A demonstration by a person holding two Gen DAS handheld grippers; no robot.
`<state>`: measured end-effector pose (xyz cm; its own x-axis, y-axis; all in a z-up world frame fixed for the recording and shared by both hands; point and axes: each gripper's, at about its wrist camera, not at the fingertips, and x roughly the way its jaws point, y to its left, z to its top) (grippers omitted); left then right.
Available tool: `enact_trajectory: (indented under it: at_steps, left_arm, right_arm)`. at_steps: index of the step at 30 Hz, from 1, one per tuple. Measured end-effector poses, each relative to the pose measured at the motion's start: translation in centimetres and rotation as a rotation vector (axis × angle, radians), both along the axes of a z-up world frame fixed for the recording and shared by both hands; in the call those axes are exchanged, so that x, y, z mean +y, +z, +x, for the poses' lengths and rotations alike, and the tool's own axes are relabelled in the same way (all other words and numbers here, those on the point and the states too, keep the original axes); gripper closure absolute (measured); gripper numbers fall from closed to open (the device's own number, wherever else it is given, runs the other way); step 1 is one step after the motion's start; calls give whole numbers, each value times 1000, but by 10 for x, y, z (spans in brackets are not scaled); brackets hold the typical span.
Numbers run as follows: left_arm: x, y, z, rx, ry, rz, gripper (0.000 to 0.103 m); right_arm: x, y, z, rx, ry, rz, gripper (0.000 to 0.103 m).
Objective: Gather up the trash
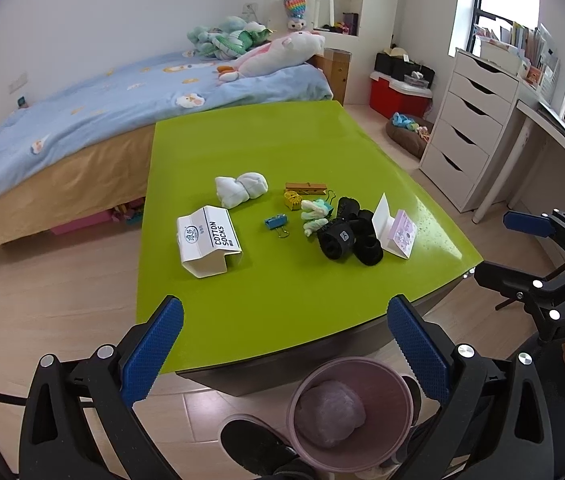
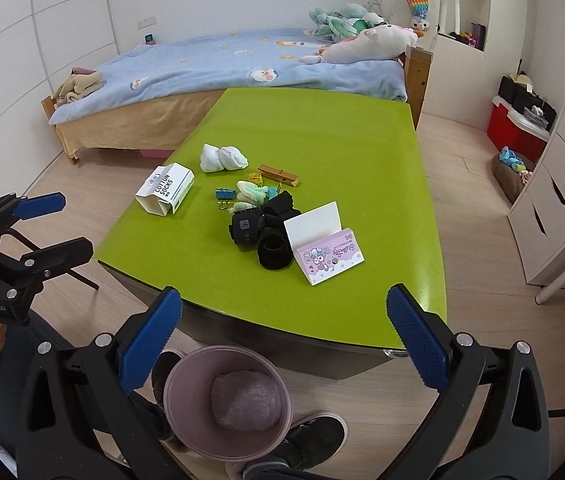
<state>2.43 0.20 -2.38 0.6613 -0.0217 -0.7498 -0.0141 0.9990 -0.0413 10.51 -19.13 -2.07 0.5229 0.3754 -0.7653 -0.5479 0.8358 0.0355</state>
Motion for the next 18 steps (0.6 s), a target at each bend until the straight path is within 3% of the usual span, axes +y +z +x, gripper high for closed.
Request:
enact_trajectory:
  at_steps: [10,18]
  left_arm:
    - [-2,-1,3,-2,-18,-29,5]
    - [-2,-2,7,13,-27,-42,5]
  right_arm:
    - [1,-5,42,26,36,-45,3]
    - [19,-41,84,72,149,-176,3]
